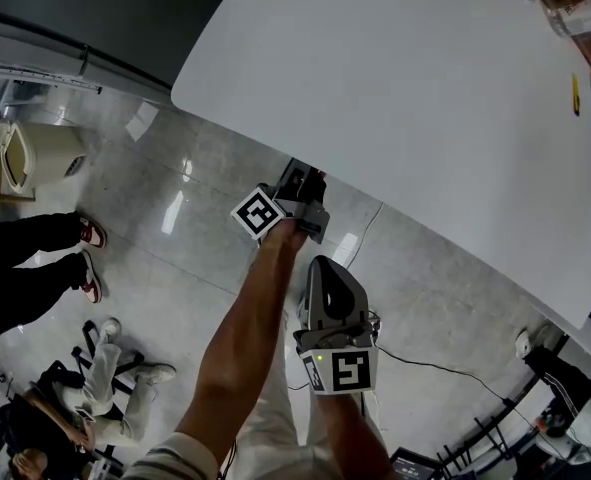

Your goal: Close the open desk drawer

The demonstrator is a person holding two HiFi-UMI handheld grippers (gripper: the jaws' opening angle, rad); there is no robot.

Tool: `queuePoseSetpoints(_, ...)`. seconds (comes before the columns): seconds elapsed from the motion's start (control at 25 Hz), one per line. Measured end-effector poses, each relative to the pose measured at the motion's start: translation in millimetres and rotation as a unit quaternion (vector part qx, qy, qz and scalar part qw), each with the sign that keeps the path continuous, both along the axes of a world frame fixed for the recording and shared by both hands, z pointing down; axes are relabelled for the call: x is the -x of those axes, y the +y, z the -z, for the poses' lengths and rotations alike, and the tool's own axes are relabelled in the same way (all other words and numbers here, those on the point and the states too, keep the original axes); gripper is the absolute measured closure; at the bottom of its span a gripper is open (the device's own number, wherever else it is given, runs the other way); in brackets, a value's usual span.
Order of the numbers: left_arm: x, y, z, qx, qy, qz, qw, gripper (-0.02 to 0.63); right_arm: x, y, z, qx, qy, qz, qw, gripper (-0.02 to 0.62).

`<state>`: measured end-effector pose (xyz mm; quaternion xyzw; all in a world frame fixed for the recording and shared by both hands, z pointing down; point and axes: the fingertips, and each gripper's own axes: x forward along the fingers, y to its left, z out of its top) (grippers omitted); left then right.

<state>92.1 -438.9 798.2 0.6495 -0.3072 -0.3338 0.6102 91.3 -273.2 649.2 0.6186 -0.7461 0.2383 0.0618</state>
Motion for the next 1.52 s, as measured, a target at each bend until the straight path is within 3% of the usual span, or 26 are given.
queuePoseSetpoints(0.56,-9.5,-17.6,0.8,0.004,0.002,-0.001,1.0,0.591,-9.5,-5.9,1.5,-0.001,0.003,-0.005,1.0,0.584)
queuePoseSetpoints(0.92,-7.7,-15.6,1.0,0.014,0.029,0.001,0.9995,0.589,-15.0,-8.0,1.9,0.0,0.007,-0.01,1.0,0.585)
queuePoseSetpoints(1.28,6.2,20.3,-4.8,0.032,0.022,-0.002,0.9992,0.592,-17.4,-4.9,3.6,0.002,0.008,-0.021,1.0,0.585)
queuePoseSetpoints(1.52,26.5,43.0,21.4,0.002,0.003,0.003,1.0,0.6,-14.0,-2.3,9.3,0.0,0.012,-0.024,1.0,0.586)
